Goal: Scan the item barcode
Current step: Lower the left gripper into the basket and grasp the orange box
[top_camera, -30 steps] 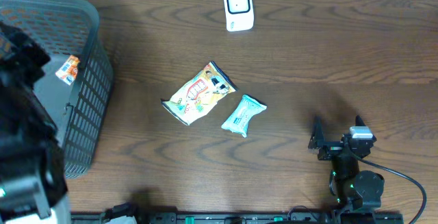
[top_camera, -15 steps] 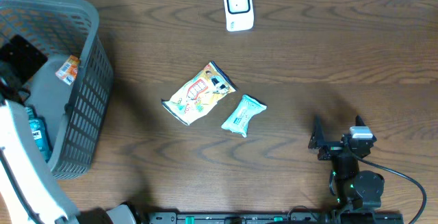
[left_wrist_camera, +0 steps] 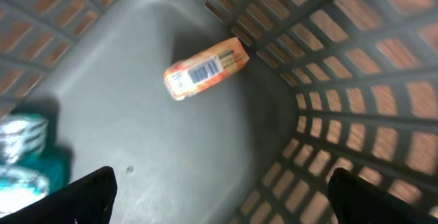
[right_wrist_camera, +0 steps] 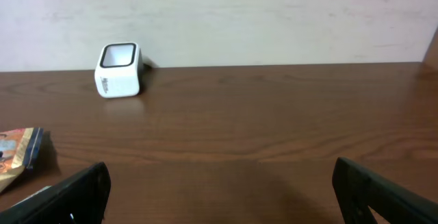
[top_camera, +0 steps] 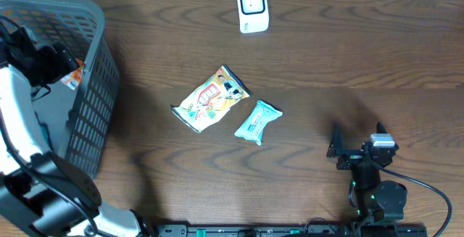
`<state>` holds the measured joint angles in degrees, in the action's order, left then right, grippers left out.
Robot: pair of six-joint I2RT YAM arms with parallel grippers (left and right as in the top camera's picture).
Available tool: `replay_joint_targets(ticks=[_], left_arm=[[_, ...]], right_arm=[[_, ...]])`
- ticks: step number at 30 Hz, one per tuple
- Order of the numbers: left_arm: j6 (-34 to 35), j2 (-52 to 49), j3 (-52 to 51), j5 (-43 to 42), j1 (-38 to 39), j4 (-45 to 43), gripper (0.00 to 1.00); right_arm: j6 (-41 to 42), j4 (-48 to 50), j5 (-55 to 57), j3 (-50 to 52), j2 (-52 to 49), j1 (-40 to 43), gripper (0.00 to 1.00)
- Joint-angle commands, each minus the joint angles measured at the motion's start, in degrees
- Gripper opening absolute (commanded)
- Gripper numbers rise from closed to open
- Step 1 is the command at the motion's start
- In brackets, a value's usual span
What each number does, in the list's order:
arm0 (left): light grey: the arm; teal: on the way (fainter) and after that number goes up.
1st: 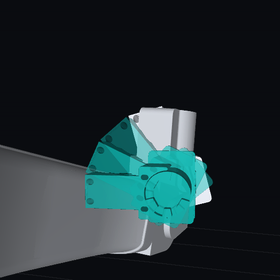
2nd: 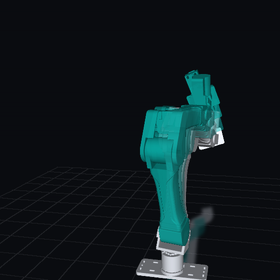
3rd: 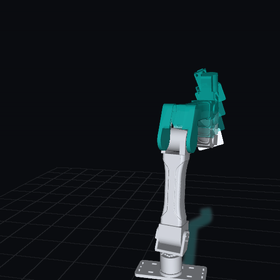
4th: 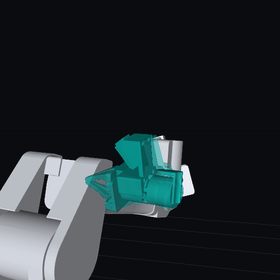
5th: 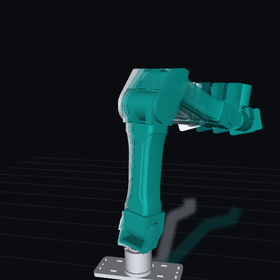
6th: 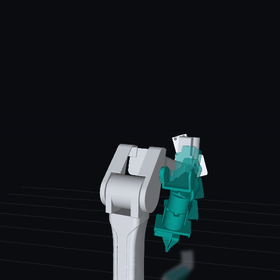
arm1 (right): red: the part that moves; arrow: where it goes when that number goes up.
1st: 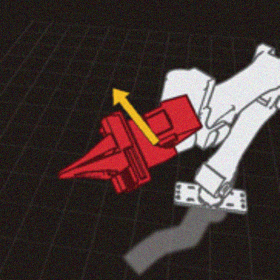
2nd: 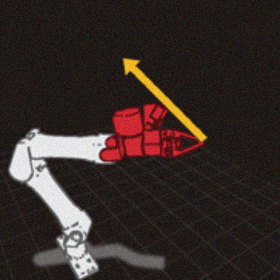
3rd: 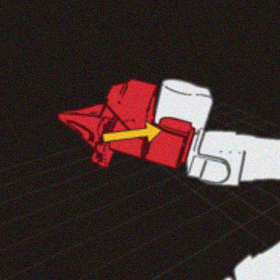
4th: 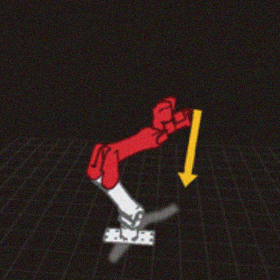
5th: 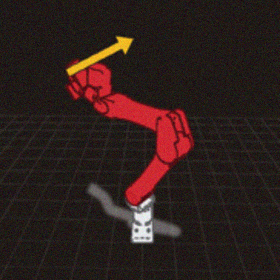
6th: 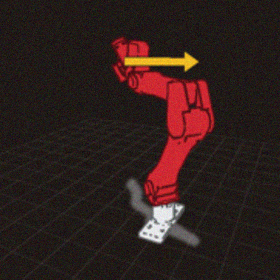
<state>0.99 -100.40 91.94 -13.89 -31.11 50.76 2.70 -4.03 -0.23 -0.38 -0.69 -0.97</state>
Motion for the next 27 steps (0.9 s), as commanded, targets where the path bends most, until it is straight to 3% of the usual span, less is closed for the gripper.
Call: replay_joint_targets(ticks=[1, 3, 7, 12, 22, 27], left_arm=[[-7.93, -3.37, 0.83, -1.53, -0.2, -1.46, 0.98], [-14.1, -4.59, 0.81, -0.61, -0.22, -2.12, 0.99], [-15.47, -7.32, 0.79, 8.07, -0.22, -5.99, 0.98], [-24.52, -11.39, 0.66, 6.82, -0.04, -9.31, 0.99], [-28.41, -19.1, 0.66, 6.75, 0.02, -15.76, 0.98], [-28.41, -20.28, 0.59, 0.07, 0.0, -17.33, 0.98]], right_arm=[[-0.63, -0.24, 0.28, 0.07, 0.31, 0.57, 0.99], [-0.66, -0.24, 0.28, 0.07, 0.31, 0.57, 0.99], [-0.63, -0.24, 0.28, 0.07, 0.31, 0.57, 0.99], [-0.63, -0.24, 0.28, 0.07, 0.31, 0.57, 0.99], [-0.63, -0.24, 0.28, 0.07, 0.31, 0.57, 0.99], [-0.66, -0.24, 0.28, 0.07, 0.31, 0.57, 0.99]])
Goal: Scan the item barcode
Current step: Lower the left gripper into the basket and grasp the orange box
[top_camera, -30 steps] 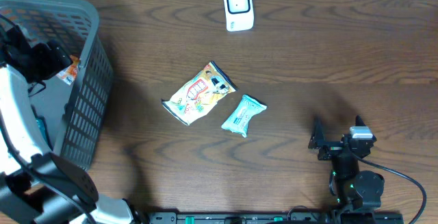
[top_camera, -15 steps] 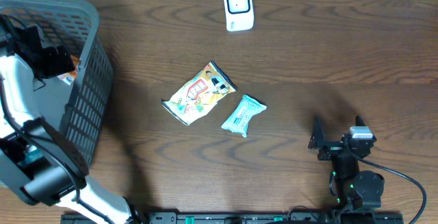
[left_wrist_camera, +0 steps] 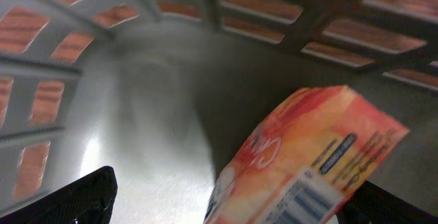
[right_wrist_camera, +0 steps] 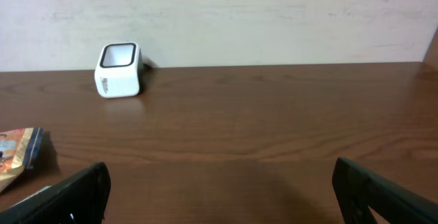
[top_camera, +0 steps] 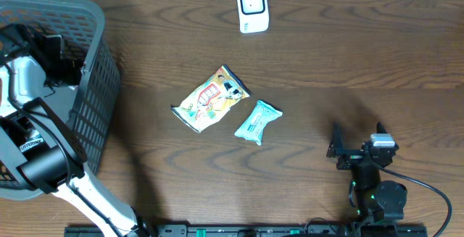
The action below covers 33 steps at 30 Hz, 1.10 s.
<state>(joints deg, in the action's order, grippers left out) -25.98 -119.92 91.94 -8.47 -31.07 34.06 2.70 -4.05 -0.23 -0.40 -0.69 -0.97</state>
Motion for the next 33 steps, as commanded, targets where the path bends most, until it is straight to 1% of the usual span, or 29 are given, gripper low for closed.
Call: replay_joint_targets(ticks=[1, 3, 4, 6, 7, 8, 10, 12, 15, 17, 20, 22, 26, 30, 33], left_arm=[[-1.42, -0.76, 0.48, -6.86, -0.04, -1.05, 0.98], [-1.42, -0.76, 0.39, -8.9, -0.04, -1.25, 0.93], [-1.38, -0.76, 0.39, -9.33, -0.02, -1.2, 0.88], [-1.18, -0.76, 0.33, -9.31, -0.04, -0.79, 0.72], [-0.81, -0.76, 0.33, -9.27, -0.04, -0.17, 0.63], [-0.48, -0.76, 0.33, -9.22, -0.04, 0.44, 0.51], [0.33, -0.76, 0.33, -8.9, -0.04, 1.51, 0.34], [0.66, -0.76, 0.33, -8.9, -0.04, 2.6, 0.25], [1.22, -0.5, 0.33, -8.87, -0.04, 4.85, 0.19], [1.22, -0.04, 0.33, -8.87, -0.04, 6.78, 0.11], [1.27, 1.9, 0.35, -8.68, -0.04, 9.9, 0.08], [3.1, 4.02, 0.35, -8.11, -0.07, 11.17, 0.07], [12.55, 11.39, 0.35, -3.52, -0.26, 11.23, 0.07], [18.69, 20.5, 0.35, -1.09, -0.5, 10.12, 0.07], [23.85, 28.48, 0.35, -1.11, -0.52, 8.28, 0.07]], right_arm=[[-0.66, -0.22, 0.28, 0.09, 0.31, 0.57, 0.99], [-0.66, -0.22, 0.28, 0.09, 0.31, 0.57, 0.99], [-0.66, -0.22, 0.28, 0.09, 0.31, 0.57, 0.99], [-0.66, -0.22, 0.28, 0.09, 0.31, 0.57, 0.99], [-0.66, -0.22, 0.31, 0.09, 0.31, 0.57, 0.99], [-0.63, -0.22, 0.28, 0.09, 0.31, 0.57, 0.99], [-0.63, -0.22, 0.28, 0.09, 0.31, 0.57, 0.99], [-0.63, -0.22, 0.31, 0.09, 0.31, 0.57, 0.99], [-0.63, -0.22, 0.31, 0.09, 0.31, 0.57, 0.99], [-0.66, -0.22, 0.28, 0.09, 0.31, 0.57, 0.99], [-0.66, -0.22, 0.28, 0.09, 0.31, 0.57, 0.99], [-0.66, -0.22, 0.31, 0.09, 0.31, 0.57, 0.99], [-0.63, -0.22, 0.28, 0.09, 0.31, 0.57, 0.99], [-0.63, -0.22, 0.28, 0.09, 0.31, 0.57, 0.99], [-0.66, -0.22, 0.31, 0.09, 0.31, 0.57, 0.99]])
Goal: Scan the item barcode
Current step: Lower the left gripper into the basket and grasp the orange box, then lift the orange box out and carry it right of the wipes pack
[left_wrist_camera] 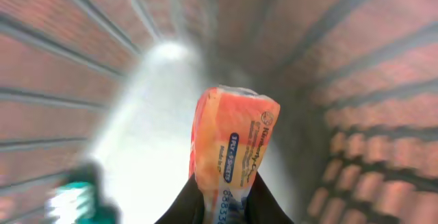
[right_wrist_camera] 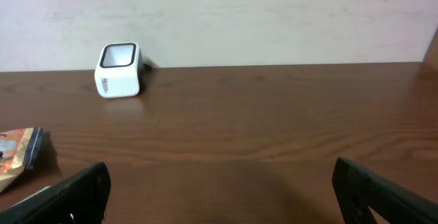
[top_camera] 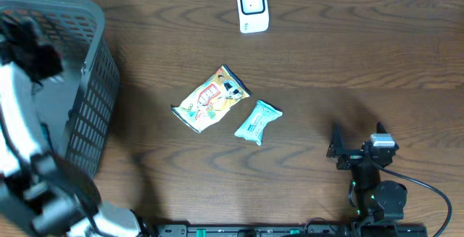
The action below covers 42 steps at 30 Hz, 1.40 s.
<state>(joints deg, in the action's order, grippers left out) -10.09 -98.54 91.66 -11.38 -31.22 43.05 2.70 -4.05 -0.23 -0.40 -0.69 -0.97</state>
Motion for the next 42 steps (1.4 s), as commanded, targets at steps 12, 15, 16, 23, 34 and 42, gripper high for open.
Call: replay_joint_targets(ticks=[12, 15, 16, 23, 34, 42], left_arm=[[18.32, 32.17, 0.61, -12.92, 1.51, -5.86, 0.07], [17.35, 34.95, 0.61, -18.86, 4.11, -5.86, 0.07], [16.11, 35.5, 0.61, -21.27, 5.2, -5.84, 0.07], [4.79, 35.78, 0.59, -40.46, 15.78, -3.98, 0.07], [-9.57, 29.31, -3.45, -40.44, 35.04, 7.21, 0.07], [-10.47, 14.05, -6.45, -40.44, 48.46, 4.24, 0.07]], right_arm=[[-0.66, -0.22, 0.28, 0.09, 0.31, 0.57, 0.99], [-0.63, -0.22, 0.28, 0.09, 0.31, 0.57, 0.99], [-0.63, -0.22, 0.28, 0.09, 0.31, 0.57, 0.99], [-0.63, -0.22, 0.31, 0.09, 0.31, 0.57, 0.99], [-0.63, -0.22, 0.28, 0.09, 0.31, 0.57, 0.99], [-0.66, -0.22, 0.28, 0.09, 0.31, 0.57, 0.99]])
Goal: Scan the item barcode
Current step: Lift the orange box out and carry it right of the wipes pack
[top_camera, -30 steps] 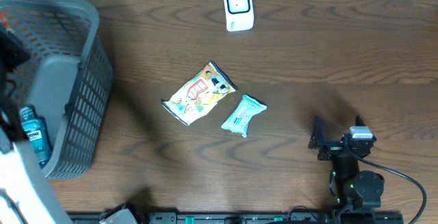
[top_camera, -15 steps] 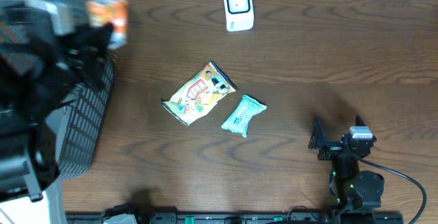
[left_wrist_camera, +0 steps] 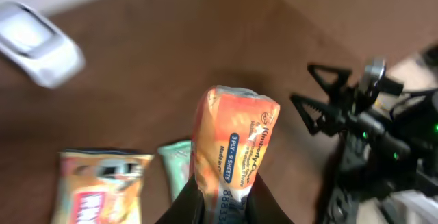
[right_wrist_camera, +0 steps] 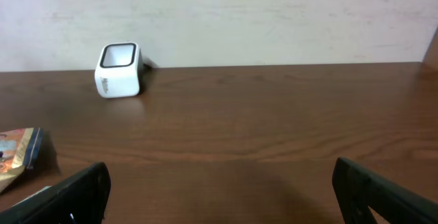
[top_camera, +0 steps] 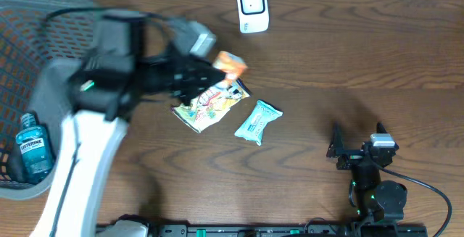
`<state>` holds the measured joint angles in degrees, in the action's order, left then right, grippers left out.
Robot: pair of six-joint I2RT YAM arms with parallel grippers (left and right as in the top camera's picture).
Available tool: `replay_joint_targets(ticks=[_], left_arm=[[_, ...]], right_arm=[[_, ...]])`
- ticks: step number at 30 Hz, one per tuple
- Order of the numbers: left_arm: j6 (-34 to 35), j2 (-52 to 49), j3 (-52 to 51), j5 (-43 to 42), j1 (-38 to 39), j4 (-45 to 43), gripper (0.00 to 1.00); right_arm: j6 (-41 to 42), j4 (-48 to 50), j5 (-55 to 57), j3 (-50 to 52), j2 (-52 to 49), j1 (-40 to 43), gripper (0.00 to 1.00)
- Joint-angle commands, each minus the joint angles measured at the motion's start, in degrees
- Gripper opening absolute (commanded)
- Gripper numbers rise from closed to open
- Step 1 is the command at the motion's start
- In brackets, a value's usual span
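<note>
An orange tissue pack (left_wrist_camera: 233, 142) with printed digits is pinched between the black fingers of my left gripper (left_wrist_camera: 222, 207). From overhead the orange pack (top_camera: 230, 64) hangs above the table middle, just over a yellow snack bag (top_camera: 210, 99), with the left gripper (top_camera: 210, 69) shut on it. The white barcode scanner (top_camera: 252, 8) stands at the table's far edge; the same scanner (right_wrist_camera: 118, 70) shows in the right wrist view and blurred (left_wrist_camera: 37, 42) in the left wrist view. My right gripper (right_wrist_camera: 219, 196) rests open at the near right, holding nothing.
A teal wipes packet (top_camera: 257, 122) lies beside the yellow snack bag. A grey mesh basket (top_camera: 43, 19) stands at the left edge, with a blue bottle (top_camera: 32, 154) lying in it. The parked right arm (top_camera: 366, 161) sits at the near right.
My left gripper, still shut on the orange pack, has moved from inside the basket to above the middle of the table, over the snack bag. The right arm has not moved.
My left gripper was open over the orange pack lying in the basket. Then it was down close around the pack. Then it was shut on the pack, held up inside the basket. Now the pack hangs over the table middle. The right gripper stayed open and still.
</note>
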<state>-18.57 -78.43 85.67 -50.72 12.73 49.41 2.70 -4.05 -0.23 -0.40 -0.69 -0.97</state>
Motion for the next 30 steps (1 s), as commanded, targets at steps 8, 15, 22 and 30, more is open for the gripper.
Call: replay_joint_targets(ticks=[8, 15, 22, 30], left_arm=[[17.22, -23.65, -0.46, 17.0, 15.56, -18.12, 0.07], [33.33, -35.08, -0.46, 29.35, 21.86, -25.53, 0.07], [40.13, -42.75, -0.46, 29.33, 24.76, -27.36, 0.07], [40.09, -43.36, -0.46, 29.35, 26.62, -26.99, 0.78]], right_arm=[[-0.66, -0.22, 0.31, 0.09, 0.31, 0.57, 0.99], [-0.63, -0.22, 0.28, 0.09, 0.31, 0.55, 0.99], [-0.63, -0.22, 0.28, 0.09, 0.31, 0.57, 0.99], [-0.66, -0.22, 0.31, 0.09, 0.31, 0.57, 0.99]])
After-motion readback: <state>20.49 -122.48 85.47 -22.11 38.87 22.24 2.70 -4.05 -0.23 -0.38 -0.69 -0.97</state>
